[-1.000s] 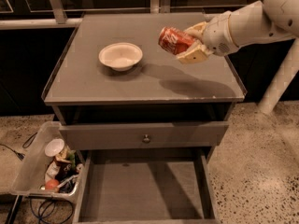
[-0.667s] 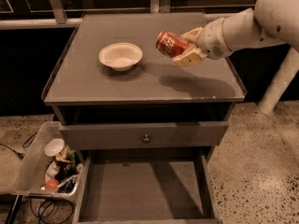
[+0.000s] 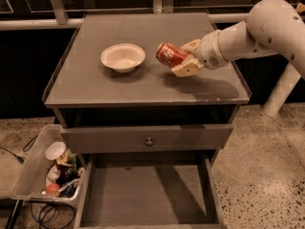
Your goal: Pick coke can from middle drawer and place on counter
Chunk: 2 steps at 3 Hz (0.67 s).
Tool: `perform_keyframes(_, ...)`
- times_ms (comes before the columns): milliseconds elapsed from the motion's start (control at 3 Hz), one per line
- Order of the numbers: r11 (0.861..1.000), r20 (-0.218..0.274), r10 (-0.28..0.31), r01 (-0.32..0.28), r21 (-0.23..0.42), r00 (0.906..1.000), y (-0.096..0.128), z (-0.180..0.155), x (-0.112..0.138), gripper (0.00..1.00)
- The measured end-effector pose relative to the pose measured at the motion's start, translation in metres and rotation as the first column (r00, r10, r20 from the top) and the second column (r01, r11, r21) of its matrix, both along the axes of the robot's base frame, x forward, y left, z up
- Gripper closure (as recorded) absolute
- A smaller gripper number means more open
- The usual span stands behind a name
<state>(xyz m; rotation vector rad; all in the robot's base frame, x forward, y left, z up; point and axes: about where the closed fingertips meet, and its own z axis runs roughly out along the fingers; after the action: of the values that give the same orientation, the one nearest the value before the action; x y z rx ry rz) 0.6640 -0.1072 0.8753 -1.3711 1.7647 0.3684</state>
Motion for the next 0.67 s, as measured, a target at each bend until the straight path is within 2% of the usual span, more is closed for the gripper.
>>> perform_keyframes(333, 1.0, -0.001, 0.0, 0.0, 0.0, 1.0, 0.0002, -0.0005, 0.0, 0.82)
perform_keyframes(667, 1.0, -0.001, 0.0, 0.0, 0.0, 1.0, 0.0003, -0.0005, 0.0, 0.59)
